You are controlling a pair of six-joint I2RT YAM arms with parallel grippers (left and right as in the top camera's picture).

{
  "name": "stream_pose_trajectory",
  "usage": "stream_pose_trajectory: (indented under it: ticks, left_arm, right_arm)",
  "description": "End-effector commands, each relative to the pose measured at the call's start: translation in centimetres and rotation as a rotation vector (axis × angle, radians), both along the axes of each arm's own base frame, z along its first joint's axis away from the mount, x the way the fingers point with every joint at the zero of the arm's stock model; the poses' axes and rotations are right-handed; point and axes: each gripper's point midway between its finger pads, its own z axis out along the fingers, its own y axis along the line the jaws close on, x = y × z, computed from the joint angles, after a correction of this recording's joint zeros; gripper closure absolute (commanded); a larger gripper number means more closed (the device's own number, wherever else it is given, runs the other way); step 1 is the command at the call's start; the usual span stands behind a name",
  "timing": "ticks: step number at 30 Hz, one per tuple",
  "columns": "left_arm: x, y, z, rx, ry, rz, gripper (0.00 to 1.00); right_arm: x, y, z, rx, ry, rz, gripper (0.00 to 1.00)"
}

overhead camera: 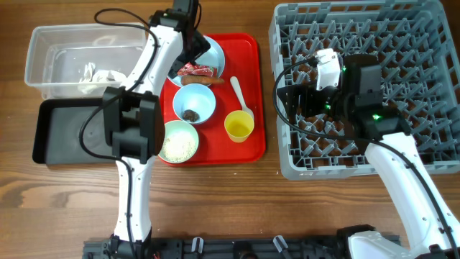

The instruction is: Sort waste into correct bins and load items into the dishwasher rack

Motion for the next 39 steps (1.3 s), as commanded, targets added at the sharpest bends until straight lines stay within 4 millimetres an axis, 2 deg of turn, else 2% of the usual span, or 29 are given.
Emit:
stream_pose_trajectory:
  ticks: [1, 3, 7, 11, 12, 13, 15, 17, 20, 23, 26, 28, 31, 34, 36, 37, 38, 39]
  left_arm:
    - [-0.3, 0.3, -1.3, 0.02, 0.024, 0.025, 0.0]
    - [-0.1, 0.2, -1.8, 0.02, 0.025, 0.023, 0.0]
    - [-0.6, 0.3, -4.2, 0.032, 0.069, 0.023, 0.0]
    - [-0.7, 0.3, -5.1, 0.035, 0.081, 0.023, 0.0]
    - [-0.7, 0.3, -5.1, 0.035, 0.082, 0.022, 0.05]
    - [-0.7, 0.3, -5.1, 0.035, 0.082, 0.022, 0.15]
    - [-0.7, 0.3, -5.1, 0.035, 0.082, 0.022, 0.46]
    - [-0.5, 0.2, -5.1, 0.033, 0.075, 0.022, 0.69]
    - [-0.3, 0.2, -5.0, 0.045, 0.07, -0.037, 0.95]
    - [0.3, 0.2, -4.7, 0.054, 0.049, -0.093, 0.96]
    - [1.1, 0.6, -2.4, 0.06, 0.003, -0.141, 0.96]
    - [2.4, 1.3, 2.5, 0.063, -0.094, -0.174, 0.96]
    - [2.9, 2.9, 9.9, 0.079, -0.227, -0.213, 0.96]
    - [2.2, 6.6, 16.7, 0.09, -0.341, -0.145, 0.96]
    - [1.6, 9.7, 19.1, 0.099, -0.373, -0.087, 0.96]
    - [1.2, 11.5, 19.6, 0.105, -0.369, -0.054, 0.96]
    - [0.7, 13.6, 19.4, 0.112, -0.352, -0.015, 0.96]
    - [0.1, 16.3, 18.4, 0.118, -0.313, 0.042, 0.96]
  right_arm:
    - [0.3, 0.5, 0.6, 0.023, -0.001, 0.009, 0.0]
    - [0.3, 0.5, 0.5, 0.023, 0.002, 0.009, 0.0]
    - [0.3, 0.5, 0.4, 0.023, 0.003, 0.009, 0.0]
    - [0.3, 0.5, 0.4, 0.023, 0.004, 0.009, 0.0]
    - [0.3, 0.5, 0.4, 0.023, 0.004, 0.009, 0.0]
    - [0.3, 0.5, 0.4, 0.023, 0.003, 0.009, 0.0]
    - [0.3, 0.5, 0.4, 0.023, 0.004, 0.009, 0.0]
    - [0.3, 0.5, 0.4, 0.023, 0.004, 0.009, 0.0]
    - [0.3, 0.5, 0.4, 0.023, 0.003, 0.009, 0.0]
    - [0.3, 0.5, 0.4, 0.023, 0.004, 0.009, 0.0]
    - [0.3, 0.5, 0.4, 0.023, 0.004, 0.009, 0.0]
    - [0.3, 0.5, 0.4, 0.023, 0.003, 0.009, 0.0]
    - [0.3, 0.5, 0.4, 0.023, 0.003, 0.009, 0.0]
    - [0.3, 0.5, 0.4, 0.023, 0.003, 0.009, 0.0]
    - [0.3, 0.5, 0.5, 0.023, 0.003, 0.009, 0.0]
    - [0.3, 0.5, 0.5, 0.023, 0.002, 0.009, 0.0]
    - [0.3, 0.5, 0.5, 0.023, 0.001, 0.009, 0.0]
    - [0.3, 0.5, 0.5, 0.024, 0.001, 0.008, 0.0]
